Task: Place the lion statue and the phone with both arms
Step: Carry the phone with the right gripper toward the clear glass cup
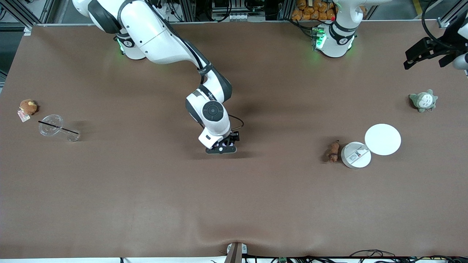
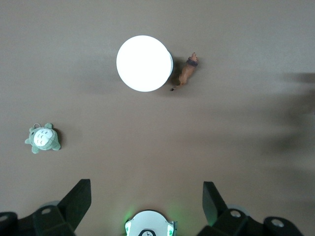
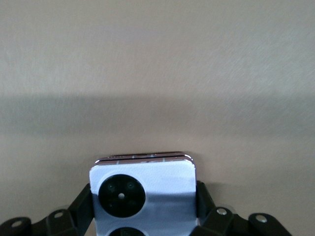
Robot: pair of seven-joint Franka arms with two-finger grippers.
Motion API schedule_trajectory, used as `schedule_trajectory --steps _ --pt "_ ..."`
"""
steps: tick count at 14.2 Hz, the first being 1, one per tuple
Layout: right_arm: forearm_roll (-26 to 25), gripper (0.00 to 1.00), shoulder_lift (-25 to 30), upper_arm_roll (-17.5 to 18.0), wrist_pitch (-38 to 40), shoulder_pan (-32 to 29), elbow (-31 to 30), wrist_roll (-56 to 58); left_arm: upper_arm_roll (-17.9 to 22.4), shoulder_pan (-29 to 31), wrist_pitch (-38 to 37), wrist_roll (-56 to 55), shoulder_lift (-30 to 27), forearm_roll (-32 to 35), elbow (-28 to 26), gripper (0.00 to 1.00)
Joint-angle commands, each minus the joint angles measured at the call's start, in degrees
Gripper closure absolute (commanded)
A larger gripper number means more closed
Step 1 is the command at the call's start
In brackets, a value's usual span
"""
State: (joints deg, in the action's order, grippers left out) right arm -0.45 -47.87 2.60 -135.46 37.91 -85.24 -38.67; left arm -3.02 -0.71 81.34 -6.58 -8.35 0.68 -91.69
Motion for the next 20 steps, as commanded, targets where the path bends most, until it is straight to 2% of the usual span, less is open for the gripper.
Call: schedule_trajectory --steps 1,3,6,9,12,16,20 --pt "-0.9 1.00 3.5 0.0 3.7 -2.0 0.3 -1.5 -0.6 0.9 1.1 0.9 -1.6 -0.8 -1.5 0.00" --pt "-0.9 1.00 7.2 0.0 7.5 -4.5 0.2 -1.5 -0.8 0.5 1.2 0.9 -1.2 -0.8 -1.1 0.00" --pt "-0.7 1.00 15.5 0.2 20.0 -10.8 0.1 0.2 -1.5 0.5 1.9 0.8 -0.9 -0.8 -1.0 0.00" --pt "-0.2 1.00 20.8 0.3 29.1 -18.6 0.1 10.2 -1.8 0.5 2.0 0.7 -0.9 -0.9 -0.9 0.00" --pt "-0.1 1.00 22.8 0.3 35.2 -26.3 0.0 20.7 -2.1 0.5 2.7 0.6 0.3 -0.9 -0.8 0.00" --pt "-0.1 1.00 22.9 0.2 38.3 -37.5 -1.6 35.9 -2.2 0.7 4.4 0.6 0.9 -0.9 -0.9 0.00" --pt "-0.3 1.00 21.9 0.1 34.7 -44.7 -6.2 42.3 -2.2 0.7 6.1 -0.1 2.0 -0.9 -1.0 0.00"
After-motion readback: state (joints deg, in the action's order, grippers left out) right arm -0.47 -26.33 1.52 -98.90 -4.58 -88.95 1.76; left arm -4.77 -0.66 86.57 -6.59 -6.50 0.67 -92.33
